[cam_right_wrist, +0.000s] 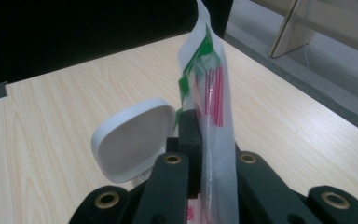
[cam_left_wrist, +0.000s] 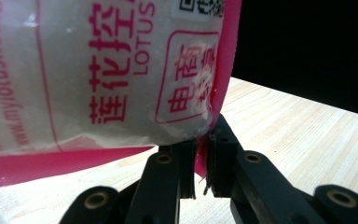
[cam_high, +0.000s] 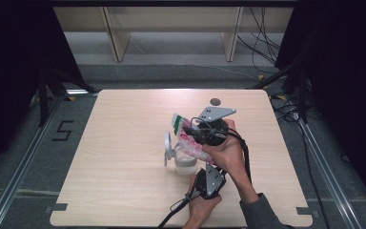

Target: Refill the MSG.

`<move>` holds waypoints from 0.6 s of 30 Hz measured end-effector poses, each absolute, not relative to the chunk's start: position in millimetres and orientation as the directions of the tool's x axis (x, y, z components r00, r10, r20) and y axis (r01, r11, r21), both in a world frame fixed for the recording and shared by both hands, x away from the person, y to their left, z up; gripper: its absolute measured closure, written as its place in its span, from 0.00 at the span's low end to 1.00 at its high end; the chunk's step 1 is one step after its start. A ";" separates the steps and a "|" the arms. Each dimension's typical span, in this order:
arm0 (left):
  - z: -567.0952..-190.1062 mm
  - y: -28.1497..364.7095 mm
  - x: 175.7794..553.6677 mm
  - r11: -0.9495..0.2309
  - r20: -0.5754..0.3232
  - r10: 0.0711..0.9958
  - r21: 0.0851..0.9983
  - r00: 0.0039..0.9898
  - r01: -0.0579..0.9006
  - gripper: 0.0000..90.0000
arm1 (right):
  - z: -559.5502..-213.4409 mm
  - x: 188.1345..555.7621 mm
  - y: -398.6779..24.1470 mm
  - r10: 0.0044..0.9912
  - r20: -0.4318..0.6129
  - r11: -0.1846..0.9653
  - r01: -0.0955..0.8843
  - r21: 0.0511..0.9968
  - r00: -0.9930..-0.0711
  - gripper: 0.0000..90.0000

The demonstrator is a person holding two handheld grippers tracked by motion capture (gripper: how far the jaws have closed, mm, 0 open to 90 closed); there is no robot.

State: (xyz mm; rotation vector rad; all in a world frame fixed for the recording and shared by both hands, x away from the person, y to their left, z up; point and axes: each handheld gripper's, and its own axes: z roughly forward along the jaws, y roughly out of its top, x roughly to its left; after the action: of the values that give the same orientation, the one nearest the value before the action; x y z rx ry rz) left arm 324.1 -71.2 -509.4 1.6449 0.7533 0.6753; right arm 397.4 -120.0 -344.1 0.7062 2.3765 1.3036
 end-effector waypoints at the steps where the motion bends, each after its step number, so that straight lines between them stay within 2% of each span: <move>1: -509.5 -71.3 324.1 -0.146 0.036 0.776 0.982 0.629 0.124 0.92 | -344.7 397.9 -119.6 0.572 -0.052 0.450 0.260 0.855 -0.819 0.97; 18: -508.8 -71.3 323.7 -0.150 0.041 0.776 0.981 0.629 0.121 0.92 | -344.9 398.2 -118.1 0.565 -0.074 0.463 0.242 0.853 -0.822 0.96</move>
State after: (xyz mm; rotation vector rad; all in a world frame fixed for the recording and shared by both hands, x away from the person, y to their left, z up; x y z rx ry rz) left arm 323.7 -71.3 -508.8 1.6477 0.7510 0.6769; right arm 398.2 -118.1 -344.9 0.6830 2.3696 1.2989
